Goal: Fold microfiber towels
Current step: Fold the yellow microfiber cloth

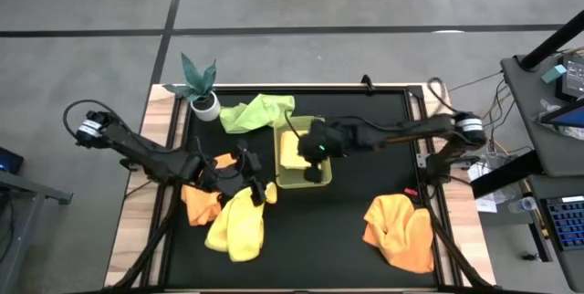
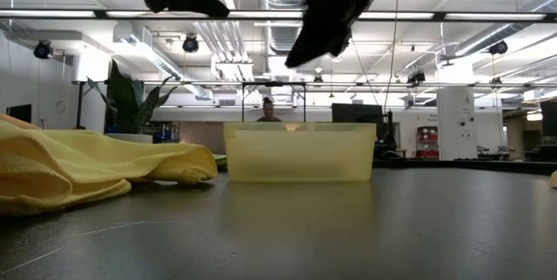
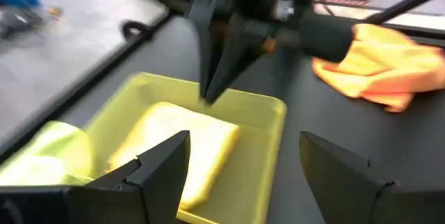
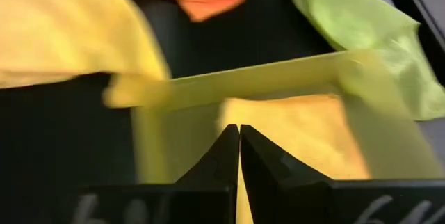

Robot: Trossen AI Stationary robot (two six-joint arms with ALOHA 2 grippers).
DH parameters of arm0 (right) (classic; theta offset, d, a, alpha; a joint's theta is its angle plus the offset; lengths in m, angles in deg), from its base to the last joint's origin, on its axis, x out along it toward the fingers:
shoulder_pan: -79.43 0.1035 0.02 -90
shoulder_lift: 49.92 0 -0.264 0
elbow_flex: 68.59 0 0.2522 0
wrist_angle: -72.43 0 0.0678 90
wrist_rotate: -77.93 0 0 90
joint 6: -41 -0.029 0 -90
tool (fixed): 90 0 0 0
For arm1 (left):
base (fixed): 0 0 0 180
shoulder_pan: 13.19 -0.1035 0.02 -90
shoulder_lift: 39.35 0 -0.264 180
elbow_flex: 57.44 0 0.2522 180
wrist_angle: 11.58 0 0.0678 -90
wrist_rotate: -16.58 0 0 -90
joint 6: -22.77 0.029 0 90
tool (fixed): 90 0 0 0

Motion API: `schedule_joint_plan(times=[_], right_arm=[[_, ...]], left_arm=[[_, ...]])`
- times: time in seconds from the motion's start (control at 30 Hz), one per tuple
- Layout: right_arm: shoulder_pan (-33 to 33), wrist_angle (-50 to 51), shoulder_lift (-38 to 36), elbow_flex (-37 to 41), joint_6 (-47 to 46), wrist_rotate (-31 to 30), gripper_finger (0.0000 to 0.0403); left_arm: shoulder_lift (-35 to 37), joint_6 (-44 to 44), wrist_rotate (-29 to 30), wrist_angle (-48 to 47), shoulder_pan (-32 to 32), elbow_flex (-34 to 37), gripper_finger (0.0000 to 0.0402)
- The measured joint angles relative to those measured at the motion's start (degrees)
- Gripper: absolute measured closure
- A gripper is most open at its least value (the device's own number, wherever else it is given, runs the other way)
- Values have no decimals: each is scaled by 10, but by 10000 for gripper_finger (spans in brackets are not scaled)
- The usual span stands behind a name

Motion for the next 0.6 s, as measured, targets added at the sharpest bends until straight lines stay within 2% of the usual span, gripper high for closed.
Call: schedule_joint_plan(times=[0.2, 0.33, 0.47, 0.6], right_arm=[[95, -26, -83, 71, -18, -10, 394], [158, -76, -119, 122, -19, -27, 394], [204, -134, -145, 166, -19, -31, 394], [229, -155, -154, 189, -33, -33, 394]], left_arm=[[-17, -102, -17, 0, 42, 0, 149], [-61, -165, -58, -10, 56, -11, 149], [-125, -209, -103, -66, 60, -46, 149], [-190, -222, -134, -168, 60, -100, 149]])
